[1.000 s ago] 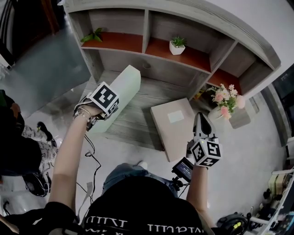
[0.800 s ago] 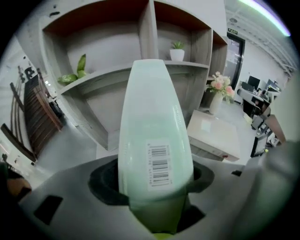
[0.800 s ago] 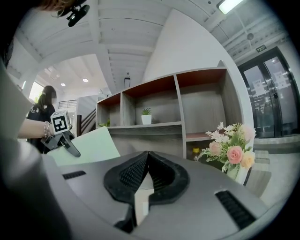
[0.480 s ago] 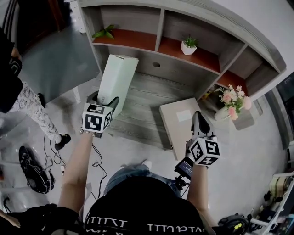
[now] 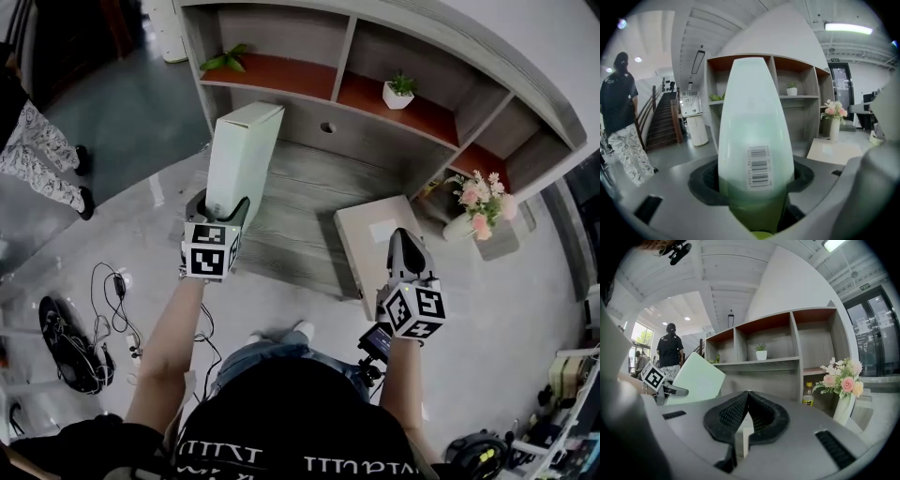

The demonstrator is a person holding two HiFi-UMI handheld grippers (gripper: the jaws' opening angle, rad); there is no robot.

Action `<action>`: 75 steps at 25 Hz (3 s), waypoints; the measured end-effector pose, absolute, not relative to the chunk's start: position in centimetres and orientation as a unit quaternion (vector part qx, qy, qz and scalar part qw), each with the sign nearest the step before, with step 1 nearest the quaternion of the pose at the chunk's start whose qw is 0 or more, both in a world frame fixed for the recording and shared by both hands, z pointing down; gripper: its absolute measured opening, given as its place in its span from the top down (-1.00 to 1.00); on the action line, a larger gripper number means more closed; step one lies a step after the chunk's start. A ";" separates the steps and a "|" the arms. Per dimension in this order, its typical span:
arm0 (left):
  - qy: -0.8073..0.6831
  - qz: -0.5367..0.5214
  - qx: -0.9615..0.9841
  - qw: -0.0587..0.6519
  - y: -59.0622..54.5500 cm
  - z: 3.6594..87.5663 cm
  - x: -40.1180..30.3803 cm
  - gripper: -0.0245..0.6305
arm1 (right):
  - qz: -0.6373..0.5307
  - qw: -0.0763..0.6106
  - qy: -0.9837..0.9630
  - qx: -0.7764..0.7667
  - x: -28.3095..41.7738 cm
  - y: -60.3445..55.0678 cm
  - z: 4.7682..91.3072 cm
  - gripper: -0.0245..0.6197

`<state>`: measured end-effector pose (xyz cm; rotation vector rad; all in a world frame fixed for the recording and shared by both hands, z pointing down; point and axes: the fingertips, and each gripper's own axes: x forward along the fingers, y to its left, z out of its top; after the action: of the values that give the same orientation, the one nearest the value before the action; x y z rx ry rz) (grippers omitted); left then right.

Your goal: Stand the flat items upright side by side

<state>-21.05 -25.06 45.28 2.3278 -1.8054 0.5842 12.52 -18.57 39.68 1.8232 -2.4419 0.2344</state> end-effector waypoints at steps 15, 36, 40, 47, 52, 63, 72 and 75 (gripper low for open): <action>-0.652 0.199 0.717 0.148 -29.0 52.3 -23.7 -0.03 | 0.067 0.063 -0.799 0.595 15.2 -20.2 39.6 0.88; -0.662 0.227 0.700 0.139 -34.9 55.2 -27.1 -0.03 | 0.072 0.076 -0.782 0.615 15.1 -23.1 39.9 0.88; -0.660 0.229 0.702 0.138 -36.9 55.1 -28.3 -0.03 | 0.073 0.077 -0.770 0.629 13.9 -23.7 39.5 0.88; -0.660 0.233 0.702 0.133 -40.0 54.9 -30.0 -0.04 | 0.070 0.080 -0.750 0.653 12.4 -24.6 38.6 0.88; -0.653 0.231 0.709 0.131 -41.2 54.9 -30.7 -0.04 | 0.065 0.082 -0.738 0.667 11.9 -24.8 38.1 0.88; -0.647 0.227 0.717 0.128 -41.1 54.9 -30.7 -0.32 | 0.071 0.084 -0.720 0.685 10.1 -23.8 38.2 0.88; -0.631 0.174 0.732 0.186 -38.1 54.0 -29.8 -0.69 | 0.077 0.070 -0.703 0.704 11.8 -21.2 38.3 0.88; -0.636 0.157 0.732 0.187 -36.7 53.2 -29.4 -0.70 | 0.078 0.050 -0.707 0.701 12.7 -20.8 38.0 0.88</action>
<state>-29.41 -36.67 53.24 2.0602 -1.7915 0.4416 12.72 -20.82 38.02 2.1346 -2.1529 0.2368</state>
